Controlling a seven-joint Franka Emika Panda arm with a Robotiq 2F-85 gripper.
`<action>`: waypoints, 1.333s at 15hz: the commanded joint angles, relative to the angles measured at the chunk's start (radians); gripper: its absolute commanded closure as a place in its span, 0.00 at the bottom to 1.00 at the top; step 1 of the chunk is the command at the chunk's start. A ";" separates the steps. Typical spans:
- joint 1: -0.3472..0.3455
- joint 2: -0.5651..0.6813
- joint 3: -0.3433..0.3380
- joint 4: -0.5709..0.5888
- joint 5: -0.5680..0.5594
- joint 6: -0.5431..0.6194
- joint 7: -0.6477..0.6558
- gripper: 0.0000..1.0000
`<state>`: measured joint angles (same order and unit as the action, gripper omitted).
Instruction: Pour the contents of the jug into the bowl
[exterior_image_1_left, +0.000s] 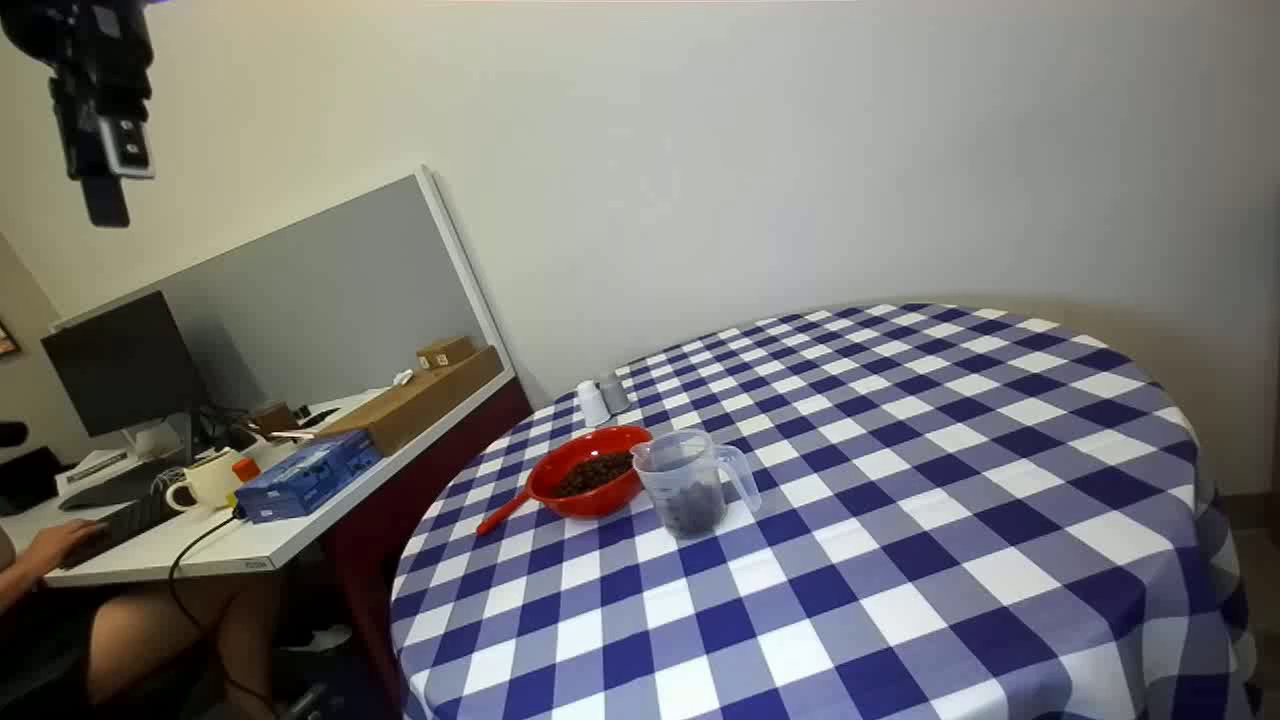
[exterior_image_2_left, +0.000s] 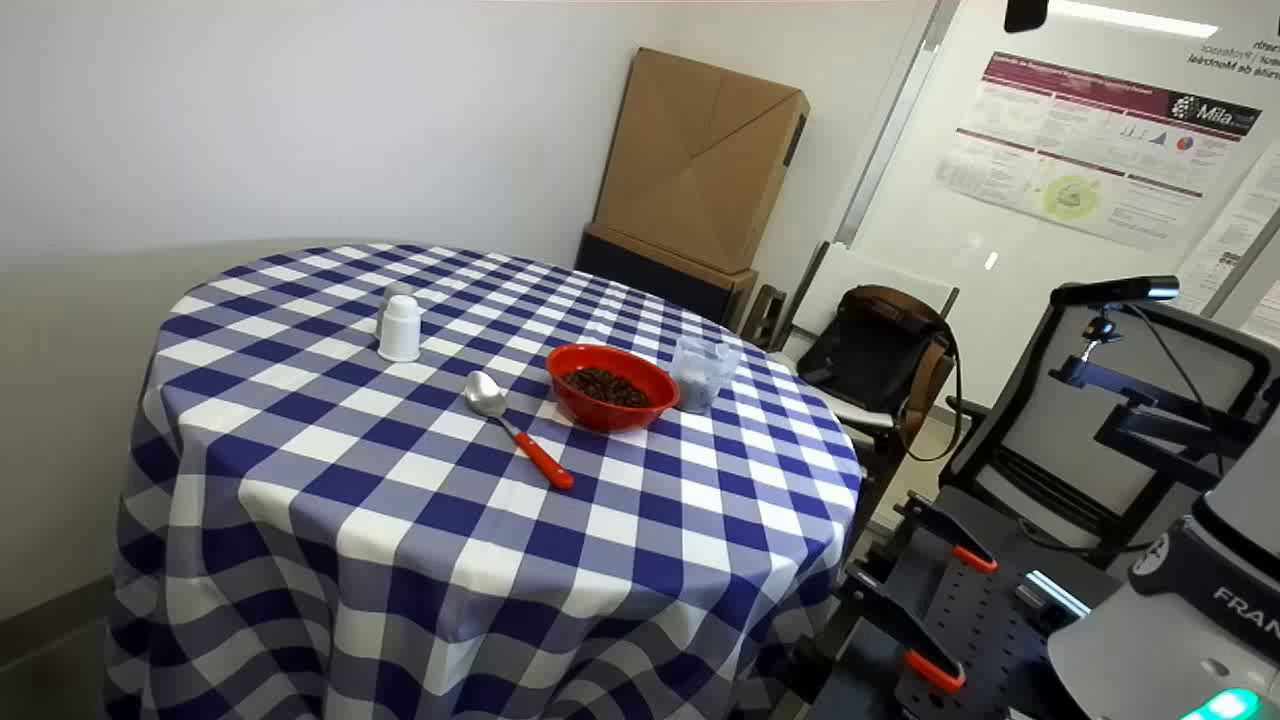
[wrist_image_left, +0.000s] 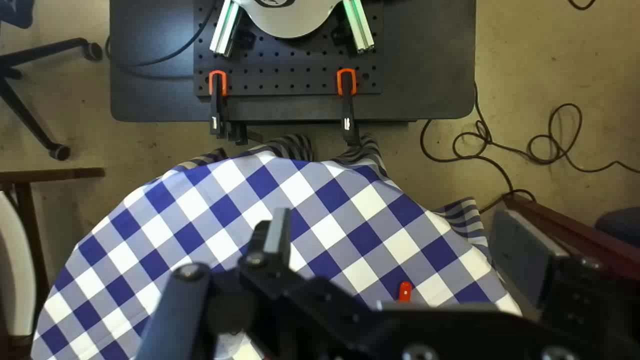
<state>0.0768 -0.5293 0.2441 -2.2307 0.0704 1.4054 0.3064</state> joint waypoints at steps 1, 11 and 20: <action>0.011 0.002 -0.008 0.002 -0.003 -0.001 0.004 0.00; 0.014 0.031 -0.003 0.007 -0.154 0.000 -0.093 0.00; 0.009 0.235 -0.142 0.011 -0.579 0.264 -0.531 0.00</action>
<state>0.0817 -0.3588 0.1564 -2.2313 -0.4233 1.5798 -0.0835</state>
